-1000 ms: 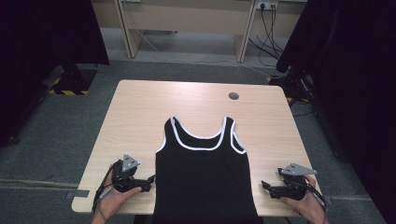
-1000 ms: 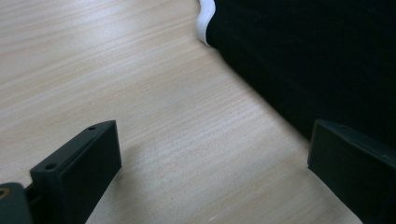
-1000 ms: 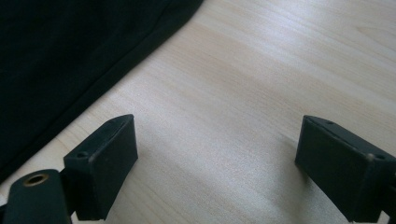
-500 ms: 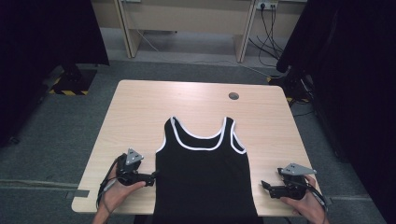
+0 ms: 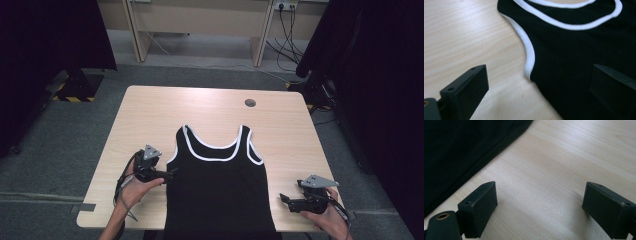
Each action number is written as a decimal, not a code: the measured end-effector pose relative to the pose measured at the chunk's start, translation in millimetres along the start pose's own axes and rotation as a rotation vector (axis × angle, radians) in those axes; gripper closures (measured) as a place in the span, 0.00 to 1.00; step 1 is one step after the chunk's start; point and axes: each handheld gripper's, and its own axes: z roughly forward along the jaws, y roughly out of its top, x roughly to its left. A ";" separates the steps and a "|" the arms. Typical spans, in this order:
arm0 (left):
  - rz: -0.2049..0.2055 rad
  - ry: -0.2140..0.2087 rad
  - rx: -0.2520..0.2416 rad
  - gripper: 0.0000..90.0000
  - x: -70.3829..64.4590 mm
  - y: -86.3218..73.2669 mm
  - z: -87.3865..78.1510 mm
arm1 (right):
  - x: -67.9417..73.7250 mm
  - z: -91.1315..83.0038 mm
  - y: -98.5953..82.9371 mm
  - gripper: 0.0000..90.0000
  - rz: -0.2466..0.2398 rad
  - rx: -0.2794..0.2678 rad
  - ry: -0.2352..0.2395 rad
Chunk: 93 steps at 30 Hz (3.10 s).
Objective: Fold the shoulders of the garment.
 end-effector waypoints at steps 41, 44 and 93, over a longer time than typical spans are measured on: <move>-0.018 0.086 0.071 0.08 26.9 81.4 121.2 | -0.8 0.4 0.3 0.14 -0.005 -0.001 0.004; -0.006 0.075 0.055 0.22 27.9 87.0 126.8 | -0.8 0.3 0.4 0.14 -0.005 0.000 0.004; 0.207 -0.105 -0.084 0.48 -72.8 9.9 -42.5 | -0.8 0.4 0.3 0.14 -0.005 0.000 0.004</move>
